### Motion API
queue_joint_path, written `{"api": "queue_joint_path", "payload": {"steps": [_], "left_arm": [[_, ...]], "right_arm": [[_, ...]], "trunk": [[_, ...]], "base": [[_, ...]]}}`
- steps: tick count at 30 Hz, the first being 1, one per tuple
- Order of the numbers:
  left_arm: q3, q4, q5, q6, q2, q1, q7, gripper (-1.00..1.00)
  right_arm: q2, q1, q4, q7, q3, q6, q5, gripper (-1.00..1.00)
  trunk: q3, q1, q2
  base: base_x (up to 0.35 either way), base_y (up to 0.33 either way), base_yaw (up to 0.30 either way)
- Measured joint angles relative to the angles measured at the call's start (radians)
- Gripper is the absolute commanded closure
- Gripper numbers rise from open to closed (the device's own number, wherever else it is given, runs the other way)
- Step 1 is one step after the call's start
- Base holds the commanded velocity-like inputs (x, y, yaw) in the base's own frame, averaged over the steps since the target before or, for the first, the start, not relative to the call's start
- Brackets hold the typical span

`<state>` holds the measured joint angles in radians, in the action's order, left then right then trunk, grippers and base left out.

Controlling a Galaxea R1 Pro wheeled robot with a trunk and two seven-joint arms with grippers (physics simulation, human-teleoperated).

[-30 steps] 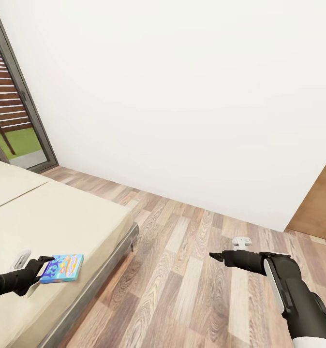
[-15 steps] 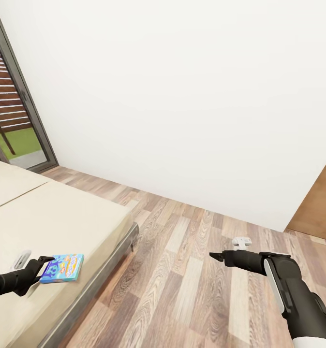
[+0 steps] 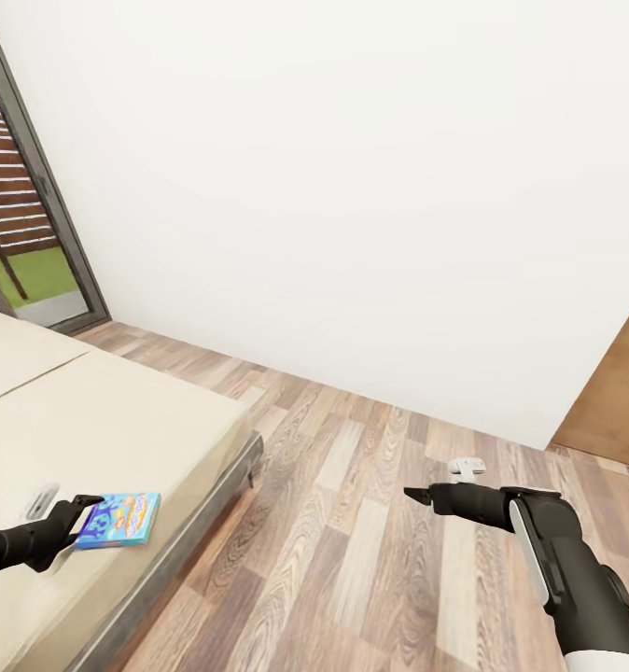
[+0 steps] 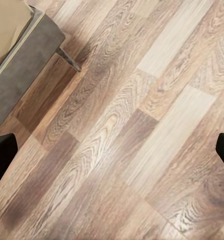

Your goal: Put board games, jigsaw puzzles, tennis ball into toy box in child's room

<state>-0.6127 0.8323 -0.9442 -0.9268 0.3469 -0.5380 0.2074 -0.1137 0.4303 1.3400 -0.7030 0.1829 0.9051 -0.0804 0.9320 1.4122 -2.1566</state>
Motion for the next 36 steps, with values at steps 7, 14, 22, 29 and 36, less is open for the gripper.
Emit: {"api": "queue_joint_path", "payload": {"steps": [7, 14, 22, 29, 36], "left_arm": [[-0.001, -0.001, -0.001, 0.004, 0.000, 0.000, 0.001, -1.00], [-0.001, -0.001, 0.000, 0.006, 0.000, 0.000, 0.001, -1.00], [-0.001, -0.001, -0.001, 0.006, -0.001, 0.000, 0.001, -1.00], [-0.001, -0.001, -0.002, 0.006, -0.001, 0.001, 0.001, -1.00], [-0.003, -0.002, -0.004, 0.006, -0.001, 0.003, 0.001, -1.00]], "right_arm": [[0.000, 0.000, 0.000, 0.000, 0.000, 0.000, 0.000, -1.00], [0.000, 0.000, 0.000, 0.000, 0.000, 0.000, 0.000, -1.00], [0.000, -0.001, 0.000, 0.000, 0.000, 0.000, 0.000, -1.00], [0.000, -0.001, 0.000, -0.001, 0.000, 0.000, 0.000, -1.00], [0.000, -0.001, 0.000, -0.001, 0.000, 0.000, 0.000, -1.00]], "trunk": [[0.000, 0.000, 0.000], [0.000, 0.000, 0.000], [0.000, 0.000, 0.000], [0.000, 0.000, 0.000], [0.000, 0.000, 0.000]], "base": [[0.021, -0.043, 0.000], [0.007, -0.014, 0.000], [0.002, -0.004, 0.000], [0.000, -0.001, 0.000], [0.000, 0.000, 0.000]]}}
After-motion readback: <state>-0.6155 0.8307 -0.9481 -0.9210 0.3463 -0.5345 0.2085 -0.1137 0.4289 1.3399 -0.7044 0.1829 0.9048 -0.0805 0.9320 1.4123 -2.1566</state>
